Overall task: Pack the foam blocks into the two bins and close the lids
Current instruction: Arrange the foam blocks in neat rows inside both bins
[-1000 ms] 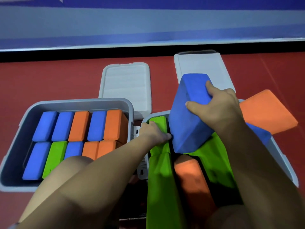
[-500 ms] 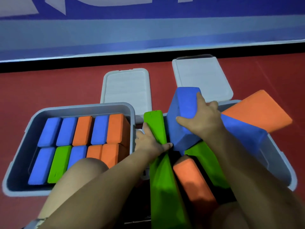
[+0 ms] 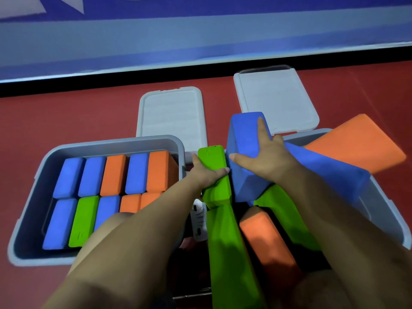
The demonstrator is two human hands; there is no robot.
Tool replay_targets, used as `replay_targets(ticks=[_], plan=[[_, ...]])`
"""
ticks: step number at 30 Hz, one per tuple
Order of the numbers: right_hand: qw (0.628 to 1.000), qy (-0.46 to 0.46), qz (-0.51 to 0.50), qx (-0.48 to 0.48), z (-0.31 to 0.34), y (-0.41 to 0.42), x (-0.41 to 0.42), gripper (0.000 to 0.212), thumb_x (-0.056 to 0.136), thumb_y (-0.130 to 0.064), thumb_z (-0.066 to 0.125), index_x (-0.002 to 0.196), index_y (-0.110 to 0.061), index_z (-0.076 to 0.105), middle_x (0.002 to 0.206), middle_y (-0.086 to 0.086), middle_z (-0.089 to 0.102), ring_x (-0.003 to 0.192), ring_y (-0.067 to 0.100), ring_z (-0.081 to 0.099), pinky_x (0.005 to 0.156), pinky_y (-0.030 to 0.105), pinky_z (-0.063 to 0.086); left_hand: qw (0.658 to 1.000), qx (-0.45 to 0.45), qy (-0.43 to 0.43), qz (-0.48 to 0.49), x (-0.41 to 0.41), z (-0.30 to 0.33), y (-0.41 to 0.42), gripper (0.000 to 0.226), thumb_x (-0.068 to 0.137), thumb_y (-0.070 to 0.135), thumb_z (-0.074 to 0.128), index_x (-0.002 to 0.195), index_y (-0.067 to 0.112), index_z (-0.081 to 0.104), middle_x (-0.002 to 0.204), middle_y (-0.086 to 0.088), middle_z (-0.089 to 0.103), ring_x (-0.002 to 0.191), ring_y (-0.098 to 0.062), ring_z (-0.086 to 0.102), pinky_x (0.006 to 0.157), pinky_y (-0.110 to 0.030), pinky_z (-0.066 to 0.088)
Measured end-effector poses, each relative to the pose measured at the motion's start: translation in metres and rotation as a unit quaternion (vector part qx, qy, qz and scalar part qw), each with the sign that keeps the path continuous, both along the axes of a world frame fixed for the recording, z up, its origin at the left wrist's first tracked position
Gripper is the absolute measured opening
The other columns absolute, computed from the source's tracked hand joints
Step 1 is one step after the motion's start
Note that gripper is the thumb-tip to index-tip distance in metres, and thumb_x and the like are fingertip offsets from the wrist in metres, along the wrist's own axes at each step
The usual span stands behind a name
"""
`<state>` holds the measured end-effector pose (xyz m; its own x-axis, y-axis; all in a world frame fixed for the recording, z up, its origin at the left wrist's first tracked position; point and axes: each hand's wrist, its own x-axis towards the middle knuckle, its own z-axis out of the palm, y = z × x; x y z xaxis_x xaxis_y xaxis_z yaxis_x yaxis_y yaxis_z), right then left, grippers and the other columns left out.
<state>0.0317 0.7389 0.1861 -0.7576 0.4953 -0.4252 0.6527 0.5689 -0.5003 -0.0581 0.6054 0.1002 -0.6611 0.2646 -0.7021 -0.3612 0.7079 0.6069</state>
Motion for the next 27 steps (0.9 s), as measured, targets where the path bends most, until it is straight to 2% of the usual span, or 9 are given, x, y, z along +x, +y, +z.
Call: replay_targets(ticks=[4, 7, 11, 14, 18, 20, 22, 24, 27], plan=[[0.999, -0.011, 0.044, 0.003, -0.008, -0.015, -0.001, 0.114, 0.077, -0.060, 0.064, 0.147, -0.032, -0.021, 0.144, 0.023, 0.016, 0.125, 0.039, 0.041, 0.104, 0.037, 0.034, 1.000, 0.010, 0.008, 0.012, 0.000, -0.002, -0.002, 0.111, 0.075, 0.045, 0.076, 0.152, 0.015, 0.001, 0.140, -0.007, 0.048, 0.123, -0.027, 0.052, 0.092, -0.031, 0.045], [0.999, -0.022, 0.045, -0.014, -0.010, -0.012, 0.000, 0.109, 0.080, -0.062, 0.058, 0.146, -0.032, -0.022, 0.149, 0.024, 0.010, 0.131, 0.039, 0.036, 0.107, 0.037, 0.031, 0.999, 0.023, -0.004, 0.037, 0.003, 0.000, -0.003, 0.098, 0.077, 0.041, 0.076, 0.148, 0.015, 0.014, 0.137, -0.007, 0.049, 0.119, -0.027, 0.054, 0.087, -0.035, 0.048], [0.996, -0.010, 0.009, -0.088, -0.013, 0.000, 0.005, 0.081, 0.092, -0.059, 0.038, 0.146, -0.039, -0.018, 0.156, 0.018, -0.001, 0.143, 0.032, 0.021, 0.114, 0.037, 0.019, 0.994, 0.038, -0.073, 0.067, 0.003, 0.013, -0.003, 0.069, 0.084, 0.040, 0.070, 0.139, 0.017, 0.035, 0.132, -0.011, 0.055, 0.104, -0.034, 0.060, 0.077, -0.047, 0.050], [0.989, 0.013, 0.014, -0.146, -0.021, -0.001, 0.013, 0.069, 0.098, -0.049, 0.034, 0.144, -0.046, -0.018, 0.158, 0.011, -0.007, 0.145, 0.028, 0.015, 0.117, 0.039, 0.014, 0.992, 0.058, -0.070, 0.083, 0.004, 0.029, 0.001, 0.060, 0.091, 0.040, 0.061, 0.139, 0.013, 0.038, 0.132, -0.012, 0.054, 0.094, -0.029, 0.058, 0.066, -0.038, 0.049], [0.974, 0.020, -0.004, -0.227, -0.026, 0.006, 0.020, 0.061, 0.099, -0.043, 0.036, 0.141, -0.058, -0.007, 0.159, -0.003, 0.000, 0.142, 0.025, 0.024, 0.105, 0.042, 0.031, 0.985, 0.132, 0.089, 0.059, 0.006, 0.054, 0.016, 0.082, 0.089, 0.051, 0.057, 0.154, 0.024, 0.013, 0.158, -0.002, 0.024, 0.140, -0.022, 0.034, 0.109, -0.036, 0.035], [0.912, 0.055, -0.050, -0.403, -0.024, 0.019, 0.028, 0.047, 0.099, -0.041, 0.037, 0.134, -0.066, 0.019, 0.156, -0.011, 0.018, 0.139, 0.020, 0.029, 0.102, 0.053, 0.038, 0.977, 0.159, 0.144, -0.018, 0.013, 0.065, 0.026, 0.085, 0.088, 0.049, 0.060, 0.154, 0.023, 0.013, 0.159, -0.001, 0.020, 0.144, -0.017, 0.027, 0.116, -0.033, 0.026], [0.839, 0.092, -0.117, -0.523, -0.024, 0.035, 0.036, 0.038, 0.099, -0.038, 0.036, 0.135, -0.051, 0.037, 0.149, -0.005, 0.037, 0.130, 0.020, 0.043, 0.098, 0.049, 0.043, 0.970, 0.111, 0.187, -0.110, 0.018, 0.068, 0.032, 0.090, 0.086, 0.047, 0.064, 0.154, 0.024, 0.010, 0.159, -0.006, 0.016, 0.144, -0.019, 0.024, 0.117, -0.033, 0.023], [0.849, 0.104, -0.190, -0.482, -0.028, 0.050, 0.041, 0.036, 0.100, -0.037, 0.036, 0.134, -0.029, 0.045, 0.129, 0.010, 0.057, 0.099, 0.022, 0.062, 0.083, 0.033, 0.048, 0.961, 0.067, 0.227, -0.140, 0.018, 0.068, 0.034, 0.091, 0.085, 0.044, 0.066, 0.154, 0.023, 0.009, 0.159, -0.009, 0.011, 0.145, -0.021, 0.021, 0.117, -0.032, 0.020], [0.970, 0.048, -0.158, -0.181, -0.045, 0.067, 0.045, 0.036, 0.098, -0.028, 0.047, 0.129, -0.011, 0.053, 0.101, 0.008, 0.061, 0.070, 0.012, 0.058, 0.064, 0.022, 0.044, 0.951, 0.063, 0.267, -0.144, 0.019, 0.068, 0.036, 0.086, 0.087, 0.037, 0.066, 0.153, 0.021, 0.013, 0.160, -0.007, 0.000, 0.147, -0.018, 0.013, 0.116, -0.030, 0.016]])
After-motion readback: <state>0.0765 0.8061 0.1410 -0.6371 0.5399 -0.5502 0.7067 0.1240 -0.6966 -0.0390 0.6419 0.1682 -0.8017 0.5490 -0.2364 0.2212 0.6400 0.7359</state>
